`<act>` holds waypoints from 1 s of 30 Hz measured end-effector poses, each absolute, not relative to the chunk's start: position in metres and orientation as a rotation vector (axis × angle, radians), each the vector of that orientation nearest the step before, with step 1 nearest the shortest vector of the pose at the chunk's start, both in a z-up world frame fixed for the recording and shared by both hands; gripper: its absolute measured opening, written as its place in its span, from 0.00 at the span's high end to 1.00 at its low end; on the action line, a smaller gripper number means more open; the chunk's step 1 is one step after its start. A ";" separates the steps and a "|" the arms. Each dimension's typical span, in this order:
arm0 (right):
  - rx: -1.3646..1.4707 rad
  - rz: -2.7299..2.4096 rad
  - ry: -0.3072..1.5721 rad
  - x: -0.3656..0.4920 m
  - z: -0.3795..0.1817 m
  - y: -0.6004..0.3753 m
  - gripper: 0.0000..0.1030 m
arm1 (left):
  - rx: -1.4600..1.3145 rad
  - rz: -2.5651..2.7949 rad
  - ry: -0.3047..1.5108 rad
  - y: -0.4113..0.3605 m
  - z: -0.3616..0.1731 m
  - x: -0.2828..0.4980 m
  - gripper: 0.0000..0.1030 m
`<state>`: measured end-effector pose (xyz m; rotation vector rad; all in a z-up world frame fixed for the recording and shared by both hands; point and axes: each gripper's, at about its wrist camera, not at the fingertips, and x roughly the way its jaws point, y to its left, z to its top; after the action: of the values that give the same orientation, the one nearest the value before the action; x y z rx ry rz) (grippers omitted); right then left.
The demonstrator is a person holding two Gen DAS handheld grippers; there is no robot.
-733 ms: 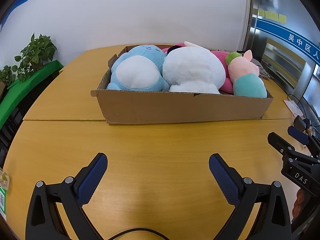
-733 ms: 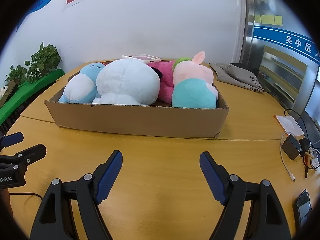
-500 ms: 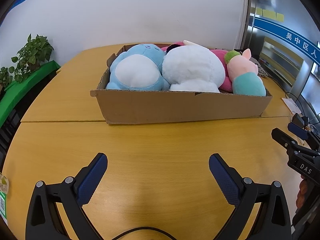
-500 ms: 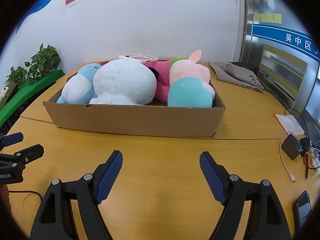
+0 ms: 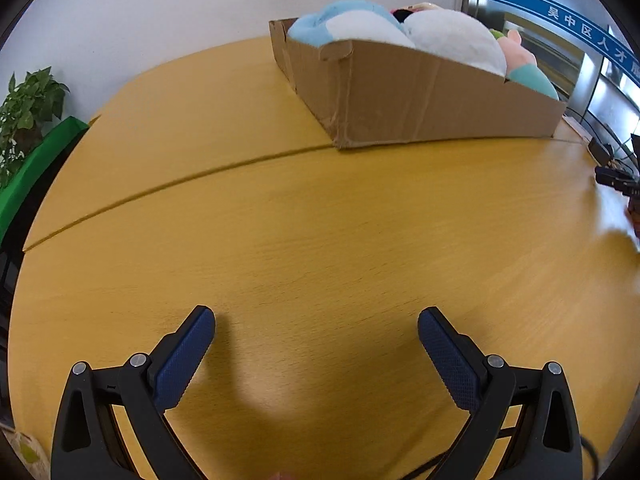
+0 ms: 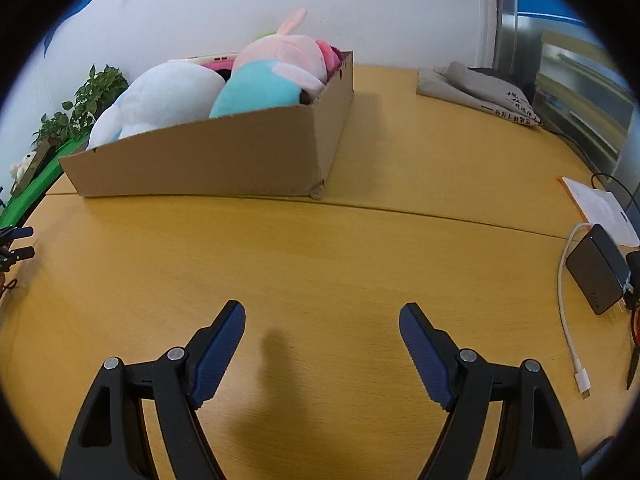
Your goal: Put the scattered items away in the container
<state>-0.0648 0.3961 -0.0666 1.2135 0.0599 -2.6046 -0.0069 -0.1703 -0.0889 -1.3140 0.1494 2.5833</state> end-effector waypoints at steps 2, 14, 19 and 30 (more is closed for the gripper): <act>1.221 -2.551 0.076 -0.070 -0.069 0.397 0.22 | -1.301 2.585 0.166 -0.176 -0.091 -0.013 0.00; 1.223 -2.398 0.309 -0.088 -0.081 0.380 0.00 | -1.250 2.461 0.241 -0.191 -0.087 -0.054 0.00; 1.195 -2.323 0.353 -0.093 -0.078 0.386 0.00 | -1.250 2.460 0.243 -0.195 -0.086 -0.055 0.00; 1.155 -2.232 0.401 -0.080 -0.072 0.400 0.00 | -1.247 2.449 0.258 -0.199 -0.084 -0.057 0.00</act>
<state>-0.0801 0.4002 -0.0722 1.1554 0.4012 -2.2321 -0.0569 -0.1990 -0.0843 -1.2467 0.2581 2.4488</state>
